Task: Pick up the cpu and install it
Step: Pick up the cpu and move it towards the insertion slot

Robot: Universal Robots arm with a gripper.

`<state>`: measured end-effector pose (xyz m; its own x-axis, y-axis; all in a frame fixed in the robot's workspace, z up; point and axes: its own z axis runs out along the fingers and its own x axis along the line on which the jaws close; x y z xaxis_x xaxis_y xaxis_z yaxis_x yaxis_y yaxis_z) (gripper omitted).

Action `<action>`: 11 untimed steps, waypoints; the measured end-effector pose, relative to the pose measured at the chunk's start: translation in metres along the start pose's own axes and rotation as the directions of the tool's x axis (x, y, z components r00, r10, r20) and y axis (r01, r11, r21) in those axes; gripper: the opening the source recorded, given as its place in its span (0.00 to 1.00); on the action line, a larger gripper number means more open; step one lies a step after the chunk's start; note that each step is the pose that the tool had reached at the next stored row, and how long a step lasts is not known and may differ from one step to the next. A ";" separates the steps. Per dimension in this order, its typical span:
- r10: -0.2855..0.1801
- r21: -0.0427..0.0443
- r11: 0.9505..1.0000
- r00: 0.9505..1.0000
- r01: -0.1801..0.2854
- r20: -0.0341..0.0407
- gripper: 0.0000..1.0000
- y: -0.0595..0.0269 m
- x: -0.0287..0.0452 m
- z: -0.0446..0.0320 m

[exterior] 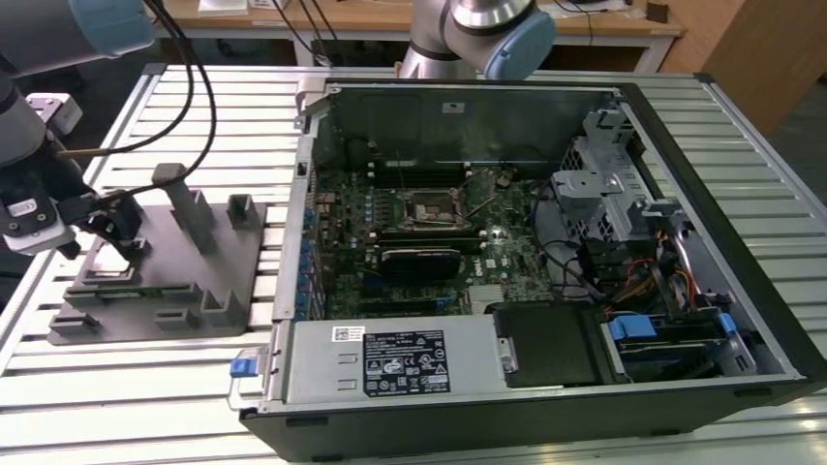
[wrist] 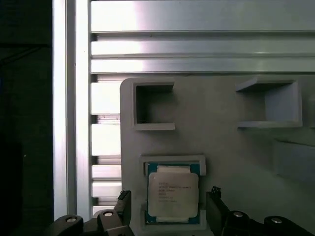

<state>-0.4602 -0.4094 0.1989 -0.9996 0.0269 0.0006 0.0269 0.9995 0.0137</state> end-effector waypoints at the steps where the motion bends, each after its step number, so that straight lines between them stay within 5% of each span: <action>1: 0.002 0.000 1.000 1.000 -0.002 0.000 0.70 0.0008 0.0000 0.0007; 11: 0.023 0.012 1.000 1.000 -0.023 0.001 0.70 0.0066 0.0009 0.0119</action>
<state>-0.4609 -0.4026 0.1871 -0.9988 0.0498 0.0002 0.0498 0.9988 0.0022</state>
